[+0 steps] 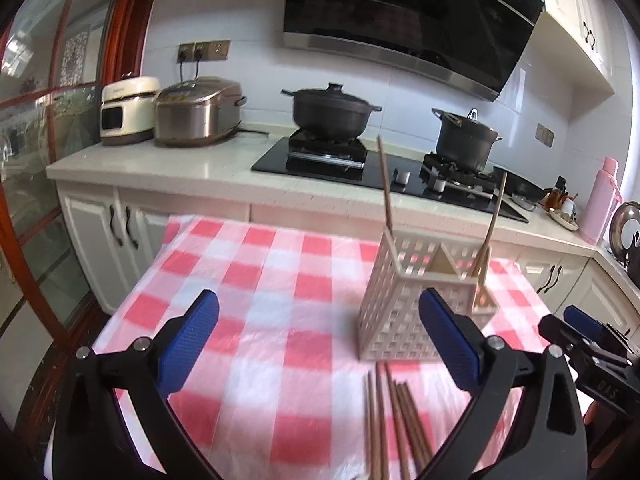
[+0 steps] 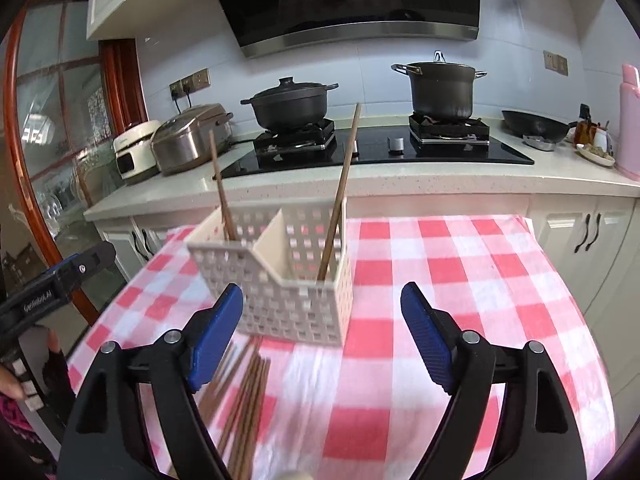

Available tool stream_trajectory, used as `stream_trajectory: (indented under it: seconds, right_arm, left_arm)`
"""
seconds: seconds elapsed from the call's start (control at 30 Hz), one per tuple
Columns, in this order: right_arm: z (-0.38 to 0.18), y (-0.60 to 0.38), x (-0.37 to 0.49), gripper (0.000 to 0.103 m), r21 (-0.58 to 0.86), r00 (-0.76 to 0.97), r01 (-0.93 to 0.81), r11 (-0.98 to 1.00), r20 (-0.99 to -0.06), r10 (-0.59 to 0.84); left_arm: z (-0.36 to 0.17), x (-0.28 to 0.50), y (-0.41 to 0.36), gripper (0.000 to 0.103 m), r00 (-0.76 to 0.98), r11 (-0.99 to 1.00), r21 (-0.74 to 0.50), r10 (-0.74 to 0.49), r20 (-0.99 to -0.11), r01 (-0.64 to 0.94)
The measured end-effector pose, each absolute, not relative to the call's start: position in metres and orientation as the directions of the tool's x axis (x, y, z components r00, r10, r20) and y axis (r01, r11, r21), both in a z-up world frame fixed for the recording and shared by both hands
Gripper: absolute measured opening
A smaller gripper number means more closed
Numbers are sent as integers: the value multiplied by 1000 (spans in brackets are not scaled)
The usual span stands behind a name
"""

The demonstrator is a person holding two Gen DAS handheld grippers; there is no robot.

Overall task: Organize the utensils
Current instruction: 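Move both tools back to the chopstick pile and close the left tool on one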

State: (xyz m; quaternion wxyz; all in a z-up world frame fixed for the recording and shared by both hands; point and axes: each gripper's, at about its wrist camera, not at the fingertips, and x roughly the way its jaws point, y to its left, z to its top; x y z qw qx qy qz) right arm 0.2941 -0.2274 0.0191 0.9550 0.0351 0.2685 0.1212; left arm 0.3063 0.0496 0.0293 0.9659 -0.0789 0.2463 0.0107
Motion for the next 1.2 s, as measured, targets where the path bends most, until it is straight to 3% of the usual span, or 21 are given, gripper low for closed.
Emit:
stream_trajectory:
  seconds: [0.43,0.6,0.73,0.9,1.2]
  right_arm:
    - [-17,-229,232,74,189,812,-180,965,-525,254]
    - [-31,-233,225,60,214,791,-165,963,-554,258]
    - [-40,-233,224,53,202,781,-162,966,-572,250]
    - [-49,-228,230,45,200,758,-171,965,-599,259]
    - [-56,-226,238,39,205,736,-179,962,-621,269]
  left_arm:
    - [-19,260,33,94,828,995,-95,-57,-558,5]
    - [-44,273,28,68,763,985,-165,-140,-631,44]
    - [-58,282,15,60,736,986,-151,-153,-659,70]
    - [-75,300,2,41,690,987,-135,-156,-707,84]
    - [-93,334,-16,29,637,993,-72,-118,-762,98]
